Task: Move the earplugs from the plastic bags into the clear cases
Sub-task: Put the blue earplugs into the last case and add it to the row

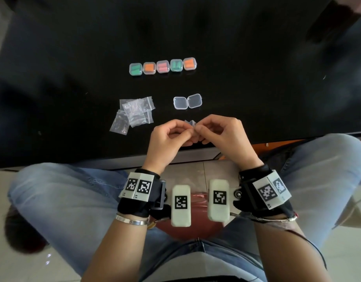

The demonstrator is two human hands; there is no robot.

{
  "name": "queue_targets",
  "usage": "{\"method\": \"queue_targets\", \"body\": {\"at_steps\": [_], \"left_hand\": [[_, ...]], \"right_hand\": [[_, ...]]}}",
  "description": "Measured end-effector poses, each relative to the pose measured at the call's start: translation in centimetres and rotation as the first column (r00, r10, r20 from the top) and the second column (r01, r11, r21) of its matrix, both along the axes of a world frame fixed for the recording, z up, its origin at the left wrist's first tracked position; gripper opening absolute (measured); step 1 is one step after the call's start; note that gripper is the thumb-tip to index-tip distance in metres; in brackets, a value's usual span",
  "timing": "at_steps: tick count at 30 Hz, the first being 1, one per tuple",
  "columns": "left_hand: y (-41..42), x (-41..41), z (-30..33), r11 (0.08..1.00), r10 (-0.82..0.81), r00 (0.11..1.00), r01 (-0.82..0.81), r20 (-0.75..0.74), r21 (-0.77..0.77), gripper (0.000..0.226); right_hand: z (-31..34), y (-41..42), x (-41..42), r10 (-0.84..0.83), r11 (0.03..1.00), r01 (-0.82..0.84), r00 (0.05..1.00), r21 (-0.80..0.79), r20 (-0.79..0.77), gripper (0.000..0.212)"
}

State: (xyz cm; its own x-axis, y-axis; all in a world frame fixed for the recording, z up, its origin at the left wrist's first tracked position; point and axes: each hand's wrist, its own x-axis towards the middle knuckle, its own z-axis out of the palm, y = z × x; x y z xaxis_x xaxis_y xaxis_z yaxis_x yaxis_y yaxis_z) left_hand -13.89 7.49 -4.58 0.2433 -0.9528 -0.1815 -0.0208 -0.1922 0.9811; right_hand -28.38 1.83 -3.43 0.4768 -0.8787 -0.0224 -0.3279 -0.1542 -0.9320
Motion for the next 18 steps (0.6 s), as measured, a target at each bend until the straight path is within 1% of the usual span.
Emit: {"method": "queue_targets", "body": {"at_steps": [1,2,3,5,6,7,9,11,13,14,17,18], "left_hand": [[0.0,0.0,0.1,1.000,0.003,1.000,-0.003,0.006,0.001,0.012],[0.0,-0.1,0.0,1.000,0.016,0.998,-0.015,0.053,-0.007,0.012],[-0.1,-0.2,0.0,0.999,0.036,0.988,-0.033,0.152,-0.026,0.011],[-0.2,-0.3,0.0,0.996,0.077,0.919,-0.052,0.387,-0.075,0.008],[-0.3,-0.4,0.2,0.993,0.099,0.875,-0.055,0.473,-0.105,0.008],[-0.5,-0.4,0.4,0.989,0.117,0.838,-0.051,0.532,-0.137,0.010],[-0.6,-0.4,0.8,0.980,0.143,0.781,-0.026,0.608,-0.198,0.013],[-0.7,-0.2,1.1,0.968,0.129,0.767,0.039,0.629,-0.246,0.012],[-0.7,0.3,1.5,0.947,0.065,0.790,0.145,0.610,-0.288,0.011],[-0.7,0.6,1.7,0.933,0.024,0.782,0.207,0.623,-0.295,0.019],[-0.5,2.0,1.6,0.885,-0.100,0.704,0.385,0.703,-0.261,0.057],[-0.4,2.2,1.6,0.875,-0.127,0.697,0.414,0.706,-0.251,0.063]], "right_hand": [[0.0,0.0,0.0,-0.003,1.000,0.003,1.000,-0.014,-0.013,0.009],[-0.1,0.0,0.0,-0.016,0.999,0.014,0.999,-0.040,-0.038,0.008],[-0.2,0.0,0.1,-0.037,0.996,0.031,0.996,-0.080,-0.076,0.007],[-0.3,0.1,0.3,-0.089,0.982,0.059,0.982,-0.177,-0.166,0.011],[-0.3,0.1,0.4,-0.110,0.974,0.065,0.974,-0.218,-0.200,0.013],[-0.3,0.1,0.5,-0.120,0.968,0.063,0.967,-0.245,-0.224,0.014],[-0.2,0.0,0.4,-0.116,0.967,0.051,0.961,-0.250,-0.253,0.016],[0.0,-0.1,0.2,-0.121,0.973,0.067,0.963,-0.220,-0.242,0.015],[0.4,-0.2,-0.1,-0.120,0.985,0.095,0.976,-0.141,-0.181,0.010],[0.8,-0.3,-0.3,-0.106,0.992,0.095,0.985,-0.082,-0.139,0.007],[1.7,-0.5,-1.1,-0.027,0.993,0.029,0.999,0.111,-0.018,0.008],[1.9,-0.5,-1.2,0.003,0.988,-0.004,1.000,0.156,0.006,0.009]]}}
